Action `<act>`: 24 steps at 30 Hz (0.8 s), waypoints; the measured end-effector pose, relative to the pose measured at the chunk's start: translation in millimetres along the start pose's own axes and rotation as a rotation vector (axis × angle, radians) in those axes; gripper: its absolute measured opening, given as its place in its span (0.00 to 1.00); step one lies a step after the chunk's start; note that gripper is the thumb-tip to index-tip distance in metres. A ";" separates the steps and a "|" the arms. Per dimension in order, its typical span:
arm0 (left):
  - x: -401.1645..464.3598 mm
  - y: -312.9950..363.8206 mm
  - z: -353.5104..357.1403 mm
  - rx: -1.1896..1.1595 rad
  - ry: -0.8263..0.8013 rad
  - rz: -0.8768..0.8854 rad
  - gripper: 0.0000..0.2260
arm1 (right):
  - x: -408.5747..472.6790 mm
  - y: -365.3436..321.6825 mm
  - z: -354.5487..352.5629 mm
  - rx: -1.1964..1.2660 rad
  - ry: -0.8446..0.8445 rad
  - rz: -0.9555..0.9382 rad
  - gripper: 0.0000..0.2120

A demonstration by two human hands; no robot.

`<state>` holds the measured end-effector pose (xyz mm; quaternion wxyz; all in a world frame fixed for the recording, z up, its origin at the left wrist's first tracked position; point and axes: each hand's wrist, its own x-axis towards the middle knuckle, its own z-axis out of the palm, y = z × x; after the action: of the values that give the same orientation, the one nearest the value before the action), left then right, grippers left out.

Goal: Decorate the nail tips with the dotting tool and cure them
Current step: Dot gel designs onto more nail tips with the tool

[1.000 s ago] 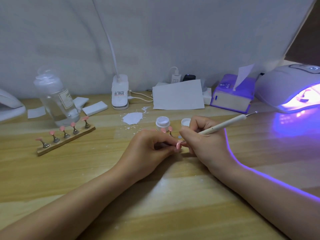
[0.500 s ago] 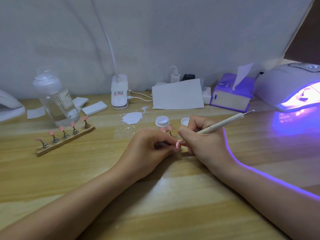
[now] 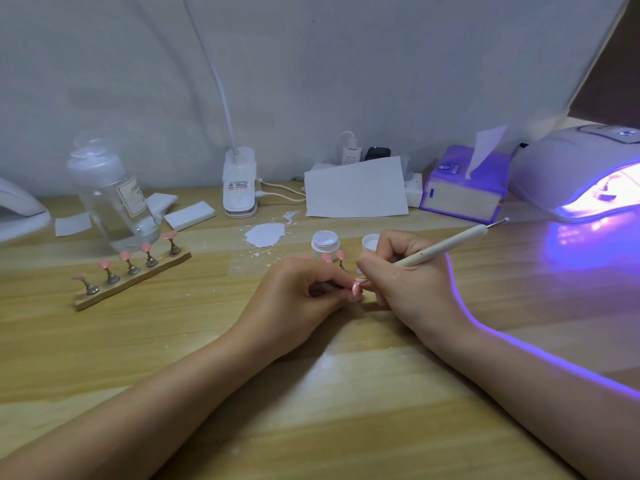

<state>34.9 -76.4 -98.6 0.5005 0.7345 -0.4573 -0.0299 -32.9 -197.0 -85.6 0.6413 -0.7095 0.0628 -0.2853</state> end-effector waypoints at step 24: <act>-0.6 1.5 0.1 -0.037 0.000 -0.044 0.08 | -0.1 -1.5 0.5 0.013 0.012 0.021 0.18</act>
<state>33.5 -76.2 -97.8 0.5134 0.7348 -0.4405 -0.0495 -33.1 -196.2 -84.2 0.6486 -0.7028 0.0723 -0.2831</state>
